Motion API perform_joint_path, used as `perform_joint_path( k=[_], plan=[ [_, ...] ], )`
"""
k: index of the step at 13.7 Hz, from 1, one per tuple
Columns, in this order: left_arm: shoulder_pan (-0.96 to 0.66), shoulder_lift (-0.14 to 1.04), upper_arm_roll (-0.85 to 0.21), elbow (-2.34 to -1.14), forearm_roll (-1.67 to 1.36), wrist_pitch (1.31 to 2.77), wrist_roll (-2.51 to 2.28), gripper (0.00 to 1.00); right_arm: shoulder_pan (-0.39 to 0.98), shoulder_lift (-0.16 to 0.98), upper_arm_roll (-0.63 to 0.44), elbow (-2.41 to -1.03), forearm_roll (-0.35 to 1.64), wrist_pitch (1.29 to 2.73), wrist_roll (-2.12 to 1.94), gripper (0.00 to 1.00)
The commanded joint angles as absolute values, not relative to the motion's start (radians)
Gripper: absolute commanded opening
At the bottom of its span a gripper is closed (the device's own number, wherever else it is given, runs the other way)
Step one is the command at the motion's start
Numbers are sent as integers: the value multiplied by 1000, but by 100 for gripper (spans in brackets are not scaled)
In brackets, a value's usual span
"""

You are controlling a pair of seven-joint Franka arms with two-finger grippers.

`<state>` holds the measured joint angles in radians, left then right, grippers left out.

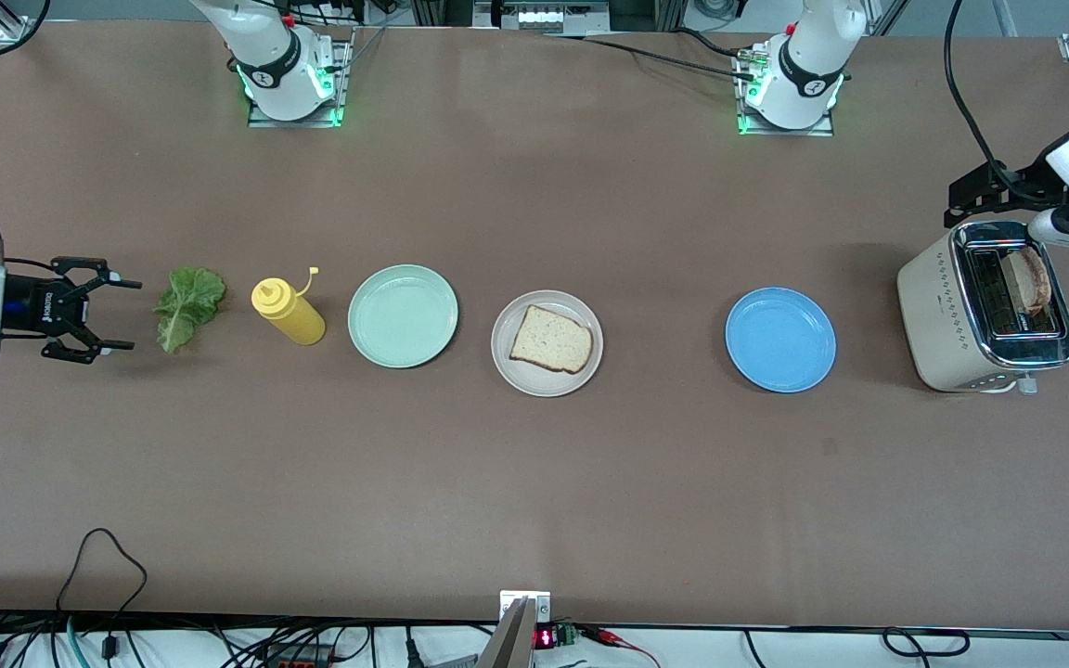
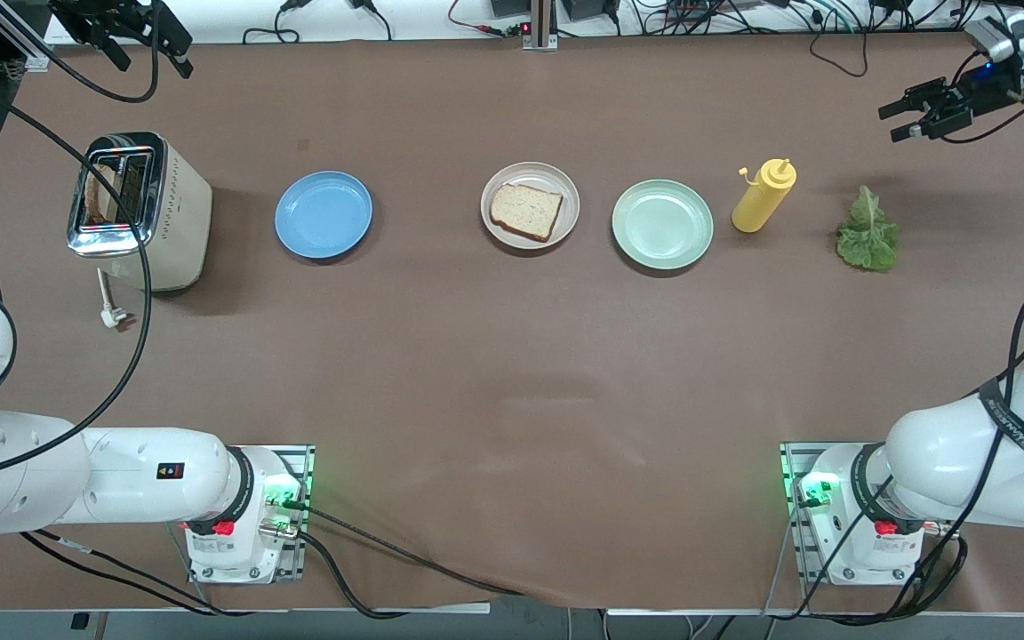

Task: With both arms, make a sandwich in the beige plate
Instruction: 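Open the right gripper and draw it back from the bottle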

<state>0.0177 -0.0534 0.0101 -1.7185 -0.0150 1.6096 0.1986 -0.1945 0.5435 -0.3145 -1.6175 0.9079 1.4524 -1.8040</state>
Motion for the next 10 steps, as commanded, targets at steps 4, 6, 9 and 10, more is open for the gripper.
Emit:
perform_joint_path(
  k=[4, 6, 9, 10],
  plan=[
    [18, -43, 11, -1697, -23, 1592, 190, 100, -92, 470, -351, -1525, 662, 1505, -1426, 100],
    [18, -43, 11, -1697, -23, 1592, 190, 100, -87, 430, -305, -1526, 544, 1566, -1311, 100],
    [18, -43, 11, -1697, -23, 1592, 190, 100, -69, 408, -250, -1549, 367, 1646, -1068, 100],
    [18, -43, 11, -1697, -23, 1592, 190, 100, -51, 403, -249, -1561, 310, 1679, -998, 100]
  ],
)
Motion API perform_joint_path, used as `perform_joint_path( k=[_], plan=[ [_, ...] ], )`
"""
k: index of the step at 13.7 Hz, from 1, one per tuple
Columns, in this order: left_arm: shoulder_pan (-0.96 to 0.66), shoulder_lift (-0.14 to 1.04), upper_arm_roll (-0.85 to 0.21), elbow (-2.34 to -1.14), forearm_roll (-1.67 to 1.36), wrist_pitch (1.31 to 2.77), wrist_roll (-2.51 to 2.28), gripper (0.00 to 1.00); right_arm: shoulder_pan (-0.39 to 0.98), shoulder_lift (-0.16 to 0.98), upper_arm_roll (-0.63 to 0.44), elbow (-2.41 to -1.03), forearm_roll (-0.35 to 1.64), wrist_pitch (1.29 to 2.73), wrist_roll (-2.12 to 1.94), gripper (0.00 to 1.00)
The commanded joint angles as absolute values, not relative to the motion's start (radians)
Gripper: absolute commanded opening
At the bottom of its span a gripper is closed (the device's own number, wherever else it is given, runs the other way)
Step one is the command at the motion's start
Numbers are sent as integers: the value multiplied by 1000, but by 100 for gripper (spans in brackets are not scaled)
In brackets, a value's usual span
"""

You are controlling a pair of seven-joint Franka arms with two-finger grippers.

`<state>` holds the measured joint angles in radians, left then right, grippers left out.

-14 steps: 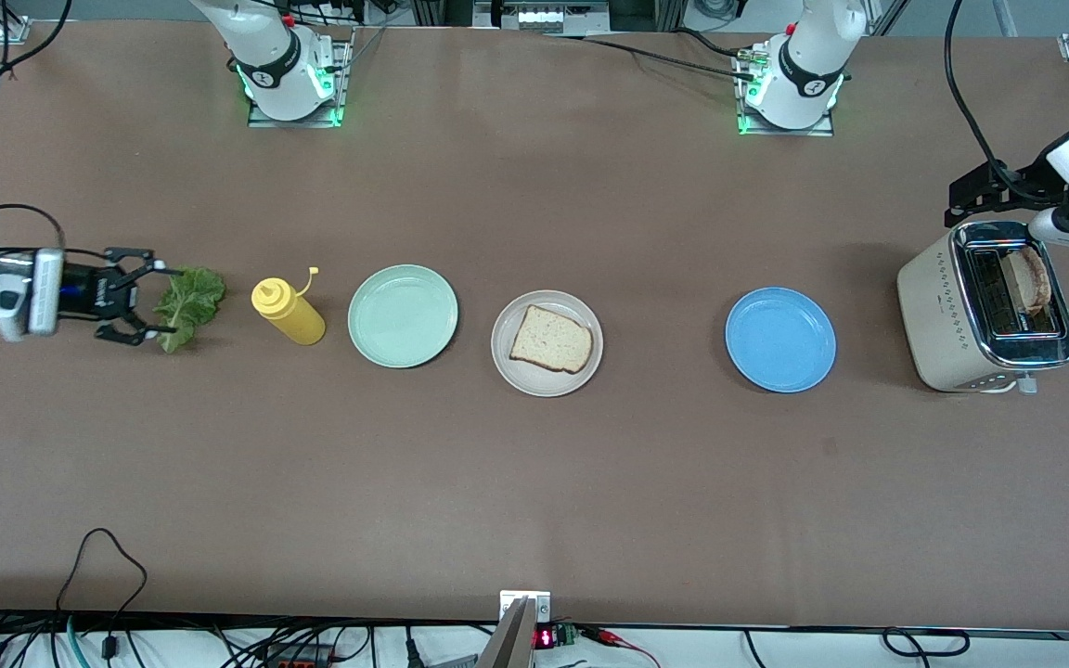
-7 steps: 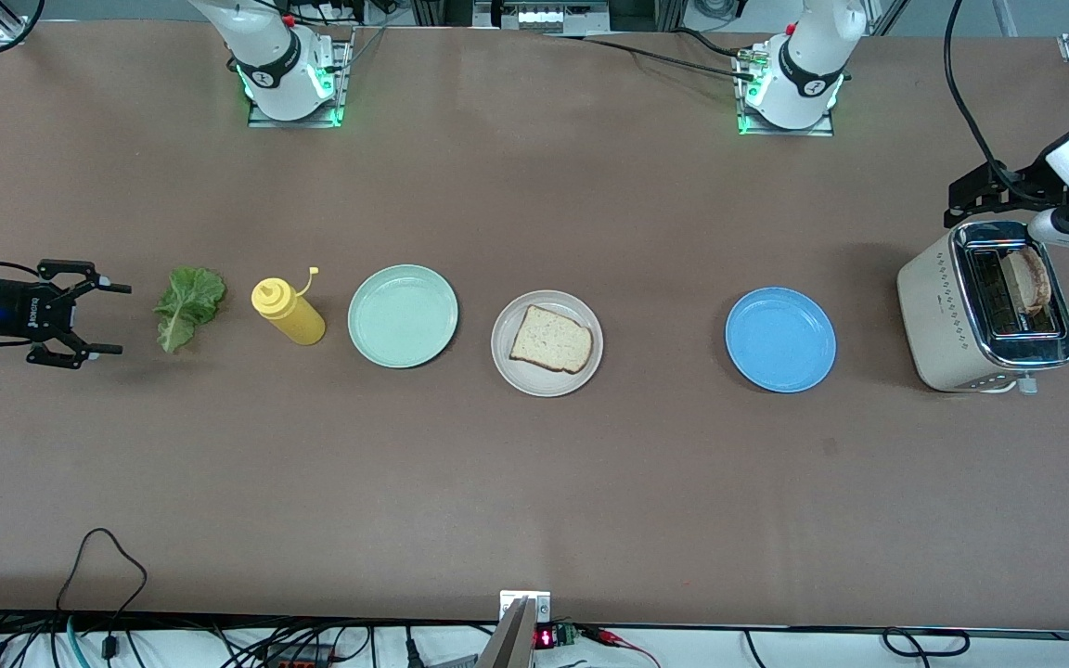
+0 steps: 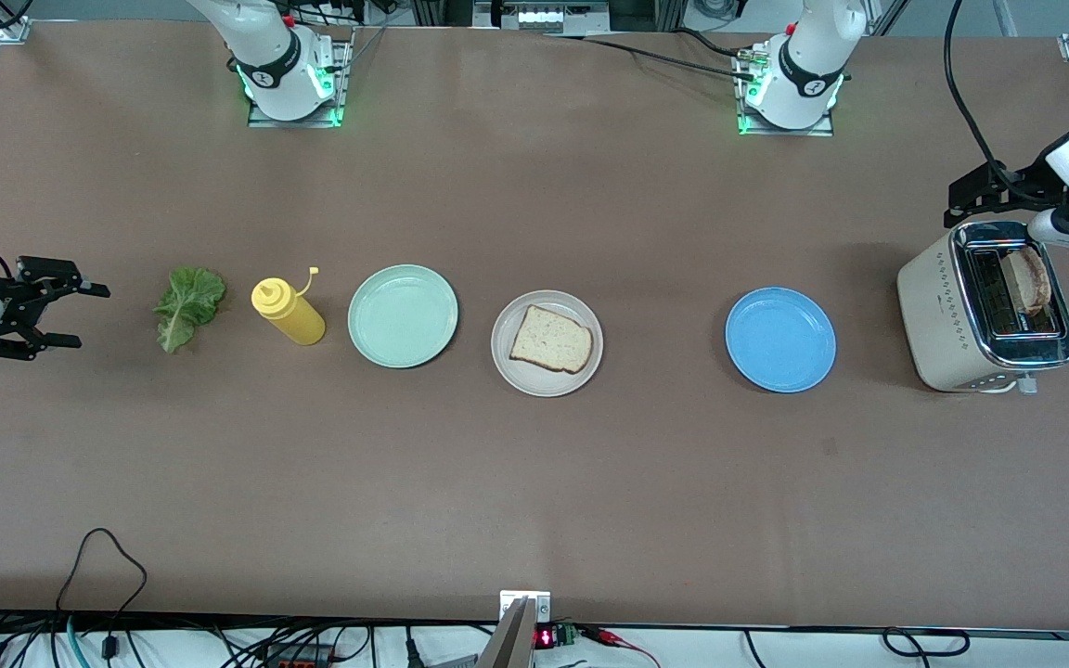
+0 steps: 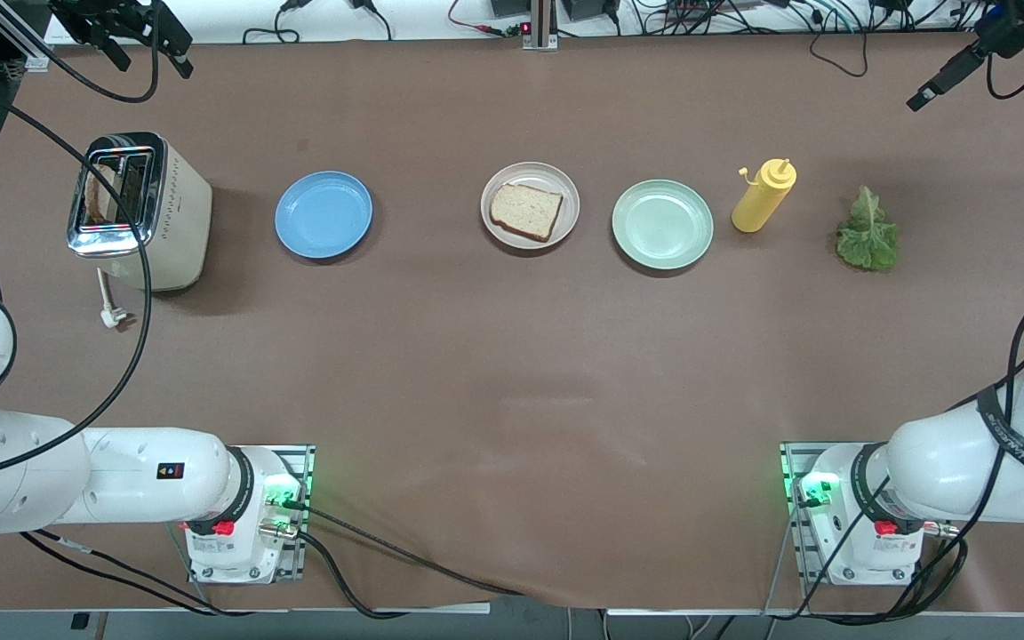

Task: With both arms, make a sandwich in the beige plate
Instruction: 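Open the right gripper and draw it back from the bottle, then grasp the green lettuce leaf with the right gripper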

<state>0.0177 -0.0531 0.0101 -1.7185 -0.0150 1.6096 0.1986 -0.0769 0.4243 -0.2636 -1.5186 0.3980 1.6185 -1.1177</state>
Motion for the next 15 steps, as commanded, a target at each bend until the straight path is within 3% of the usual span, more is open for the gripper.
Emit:
perform_joint_path(
  k=[1, 6, 10, 15],
  plan=[
    [18, -43, 11, -1697, -23, 1592, 190, 100, -38, 403, -249, -1574, 260, 1701, -921, 100],
    [18, -43, 11, -1697, -23, 1592, 190, 100, -32, 408, -193, -1679, 36, 1824, -511, 100],
    [17, -43, 11, -1697, -21, 1592, 175, 100, -32, 434, -181, -1837, -27, 2072, -344, 100],
    [20, -44, 11, -1697, -15, 1566, 176, 100, -40, 495, -152, -1943, -31, 2252, -263, 100]
  ],
)
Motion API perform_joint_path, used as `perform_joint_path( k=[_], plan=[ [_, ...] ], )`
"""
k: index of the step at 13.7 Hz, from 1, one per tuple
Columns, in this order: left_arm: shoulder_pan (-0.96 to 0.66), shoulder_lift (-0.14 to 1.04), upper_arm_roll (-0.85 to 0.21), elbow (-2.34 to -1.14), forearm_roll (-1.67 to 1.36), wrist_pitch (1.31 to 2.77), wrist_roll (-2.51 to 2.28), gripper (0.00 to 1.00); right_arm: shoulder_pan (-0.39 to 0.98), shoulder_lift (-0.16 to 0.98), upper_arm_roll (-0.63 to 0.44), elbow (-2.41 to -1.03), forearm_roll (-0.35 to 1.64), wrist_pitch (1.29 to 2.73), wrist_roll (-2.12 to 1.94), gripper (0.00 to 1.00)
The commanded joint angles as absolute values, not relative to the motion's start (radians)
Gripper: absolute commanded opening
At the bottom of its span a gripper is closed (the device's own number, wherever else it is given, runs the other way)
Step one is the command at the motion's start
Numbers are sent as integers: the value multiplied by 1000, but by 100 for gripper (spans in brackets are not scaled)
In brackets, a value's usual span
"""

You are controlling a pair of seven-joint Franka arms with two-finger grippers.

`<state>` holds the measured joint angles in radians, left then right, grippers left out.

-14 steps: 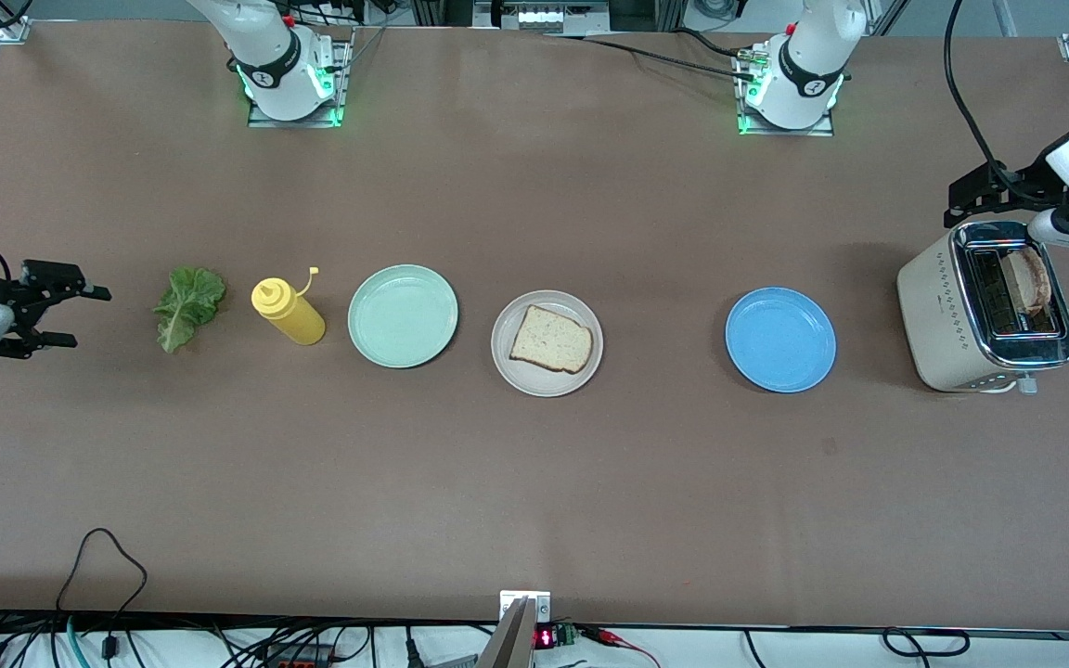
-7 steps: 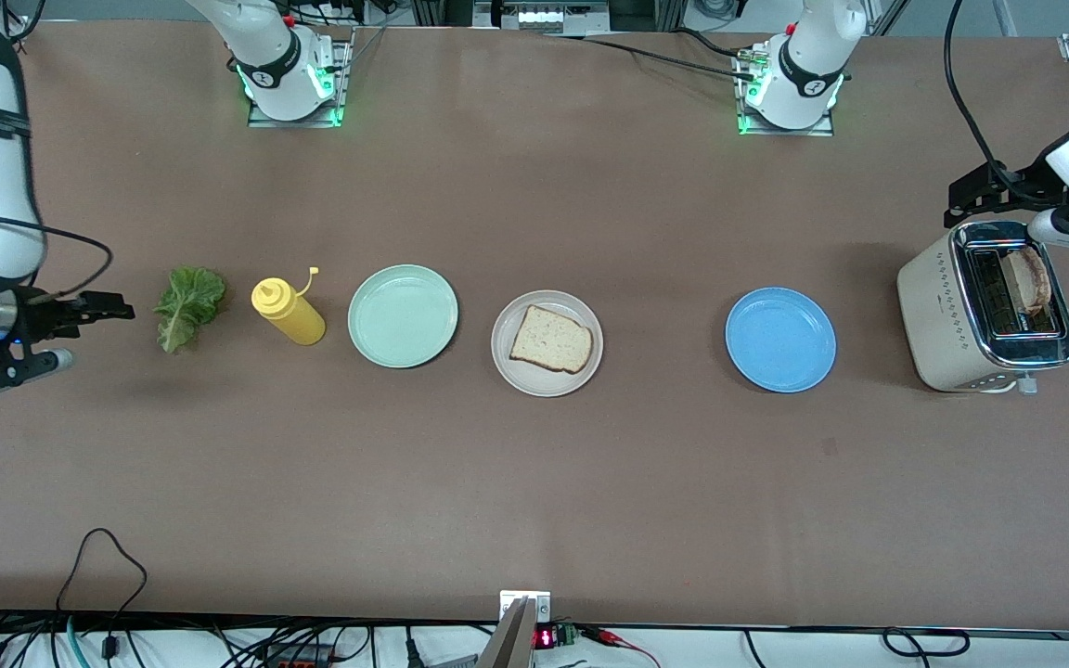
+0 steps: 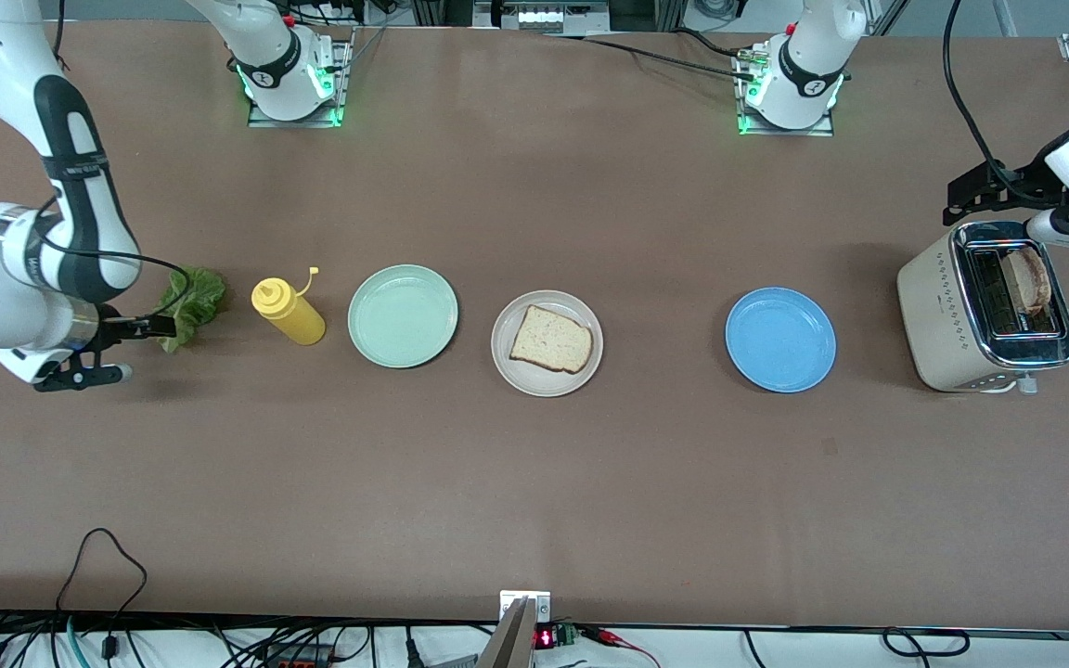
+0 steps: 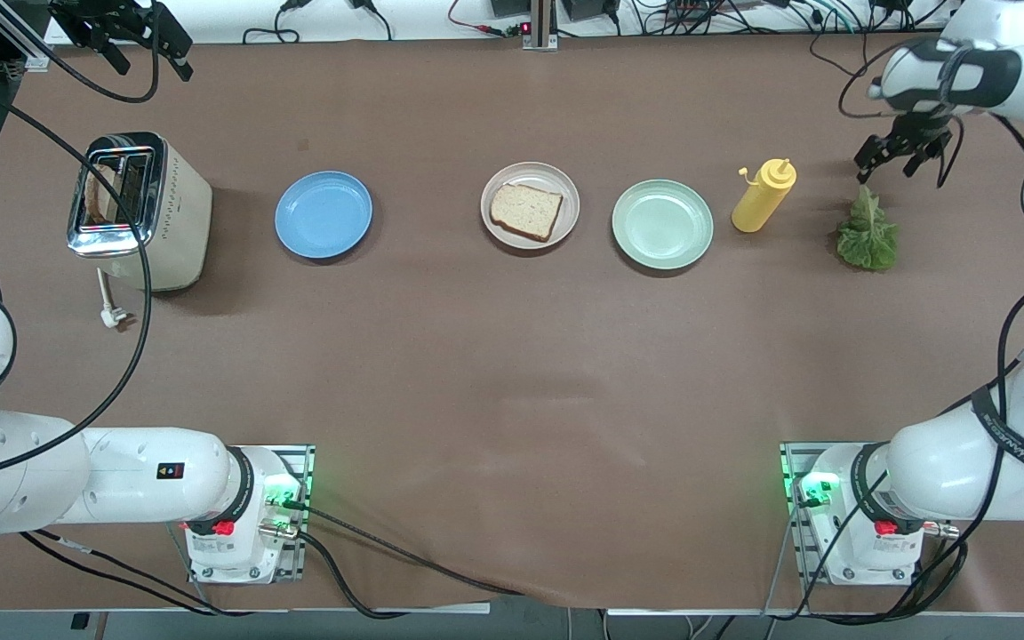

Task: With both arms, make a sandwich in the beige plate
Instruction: 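Grasp the green lettuce leaf with the right gripper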

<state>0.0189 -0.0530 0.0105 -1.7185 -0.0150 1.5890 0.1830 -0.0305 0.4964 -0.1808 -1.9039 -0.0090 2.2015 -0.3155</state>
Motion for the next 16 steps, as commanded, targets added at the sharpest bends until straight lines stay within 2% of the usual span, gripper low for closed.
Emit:
perform_joint_path(
  k=[1, 2, 3, 4, 6, 10, 16],
  plan=[
    [20, -44, 11, -1697, -15, 1566, 176, 100, -43, 506, -147, -1948, -32, 2269, -258, 100],
    [20, -44, 11, -1697, -15, 1566, 176, 100, -48, 512, -147, -1953, -31, 2282, -258, 100],
    [20, -44, 11, -1695, -15, 1566, 176, 100, -52, 518, -147, -1962, -32, 2298, -262, 95],
    [18, -44, 11, -1694, -15, 1566, 176, 100, -54, 518, -147, -1965, -32, 2301, -268, 76],
    [18, -41, 9, -1683, -15, 1565, 176, 100, -57, 518, -147, -1965, -32, 2296, -276, 45],
    [14, -41, 8, -1680, -14, 1565, 175, 100, -57, 511, -143, -1962, -34, 2292, -310, 1],
    [12, -40, -6, -1667, -15, 1555, 173, 100, -48, 419, -143, -1924, -31, 2209, -414, 0]
  ],
)
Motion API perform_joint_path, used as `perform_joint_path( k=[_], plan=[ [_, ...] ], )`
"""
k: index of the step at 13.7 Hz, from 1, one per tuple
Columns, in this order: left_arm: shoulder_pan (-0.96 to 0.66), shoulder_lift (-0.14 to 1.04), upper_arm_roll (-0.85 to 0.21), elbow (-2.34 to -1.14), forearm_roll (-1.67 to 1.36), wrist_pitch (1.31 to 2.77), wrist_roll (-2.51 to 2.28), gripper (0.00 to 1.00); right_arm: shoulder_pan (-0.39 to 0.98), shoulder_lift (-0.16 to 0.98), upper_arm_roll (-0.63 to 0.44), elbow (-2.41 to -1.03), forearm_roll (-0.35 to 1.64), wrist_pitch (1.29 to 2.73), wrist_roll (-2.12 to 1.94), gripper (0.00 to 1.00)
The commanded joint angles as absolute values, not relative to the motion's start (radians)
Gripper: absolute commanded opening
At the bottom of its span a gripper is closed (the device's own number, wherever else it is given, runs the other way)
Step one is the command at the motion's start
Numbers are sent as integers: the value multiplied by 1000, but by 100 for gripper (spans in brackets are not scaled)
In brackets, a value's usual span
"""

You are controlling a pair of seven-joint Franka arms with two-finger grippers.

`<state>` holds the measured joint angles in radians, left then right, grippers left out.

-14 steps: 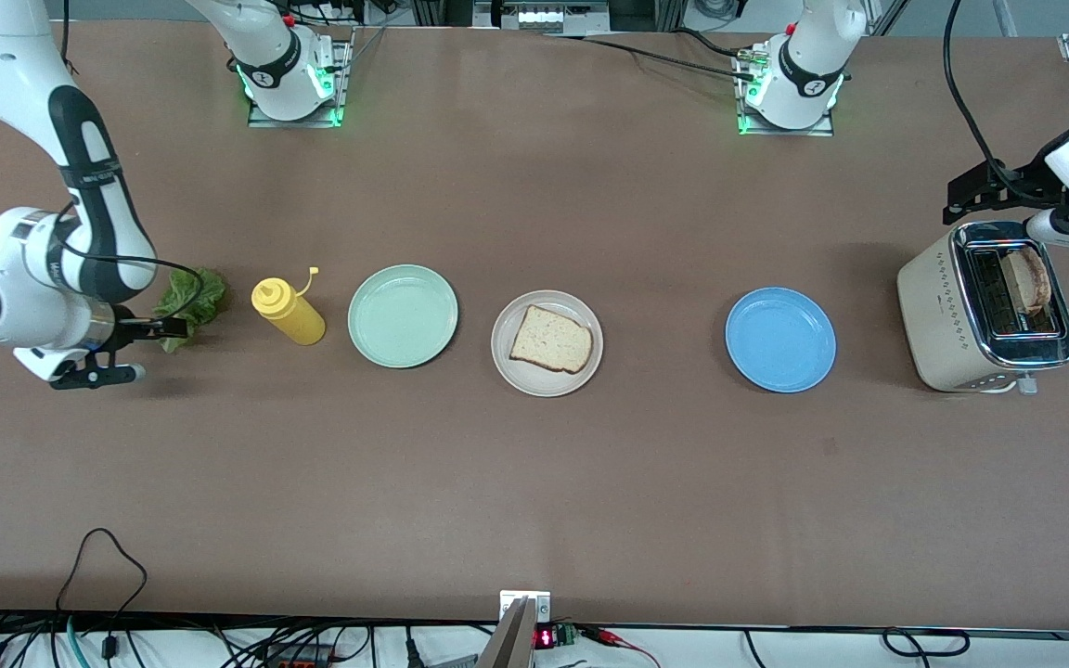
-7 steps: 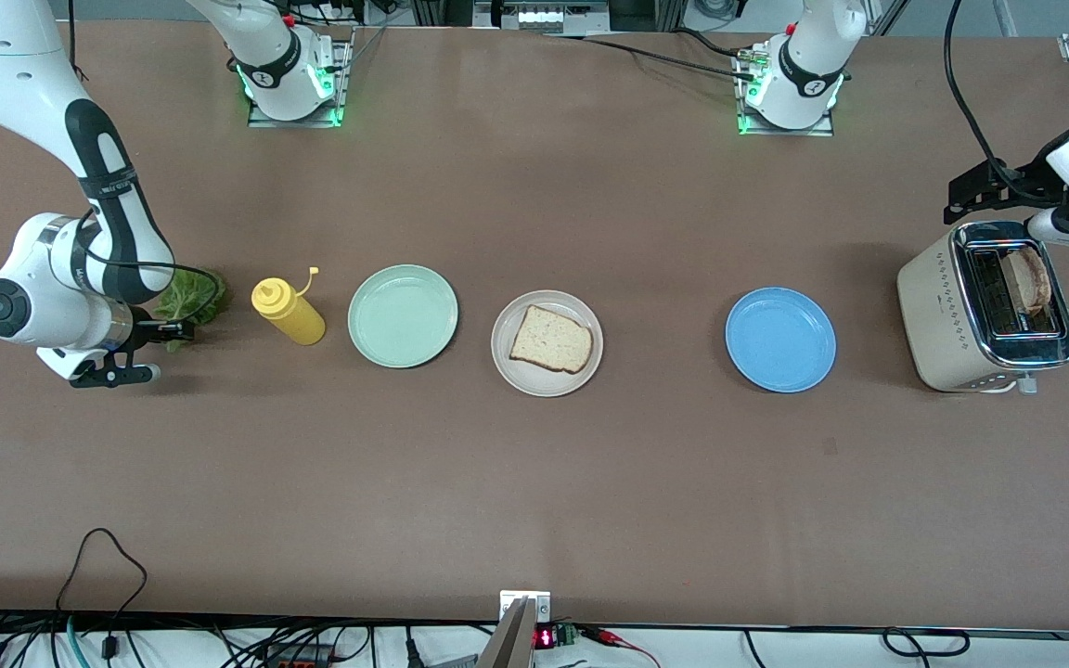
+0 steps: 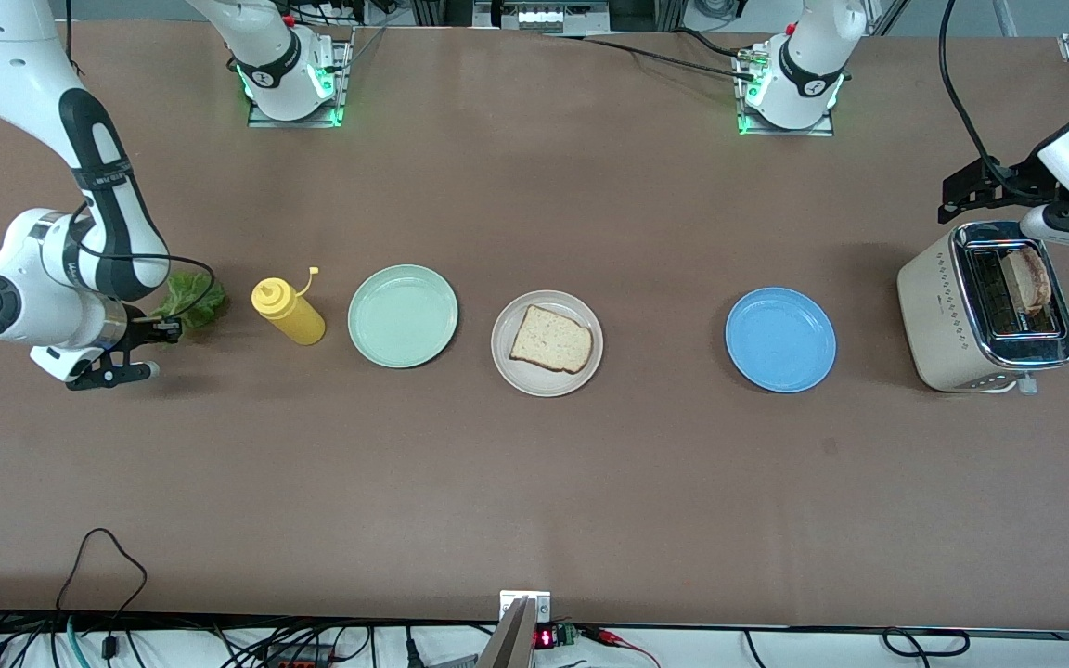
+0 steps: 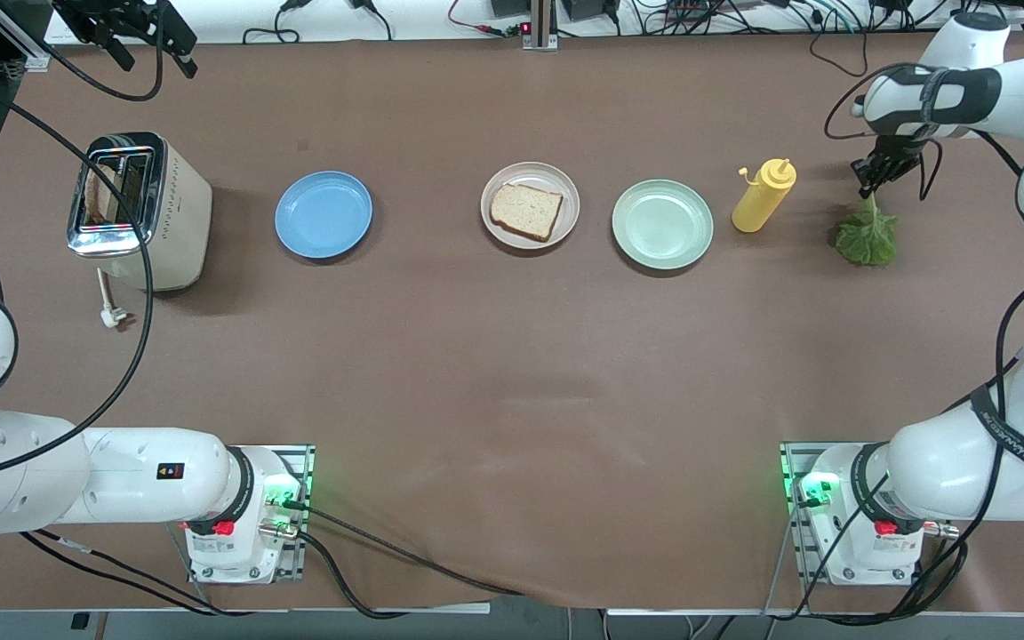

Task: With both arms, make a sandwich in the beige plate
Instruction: 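Lift the lettuce and carry it over the beige plate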

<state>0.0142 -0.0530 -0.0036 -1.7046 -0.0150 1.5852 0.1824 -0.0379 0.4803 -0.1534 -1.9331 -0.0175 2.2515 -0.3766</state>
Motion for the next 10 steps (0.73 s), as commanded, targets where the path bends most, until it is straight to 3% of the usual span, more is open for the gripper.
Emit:
perform_joint_path(
  k=[1, 5, 10],
  plan=[
    [11, -40, -9, -1667, -15, 1554, 173, 100, -45, 396, -143, -1907, -31, 2188, -438, 0],
    [11, -40, -20, -1666, -15, 1552, 173, 100, -40, 335, -117, -1786, -15, 2057, -636, 0],
    [12, -38, -20, -1666, -17, 1551, 172, 100, -40, 310, -2, -1559, -9, 1754, -735, 0]
  ],
)
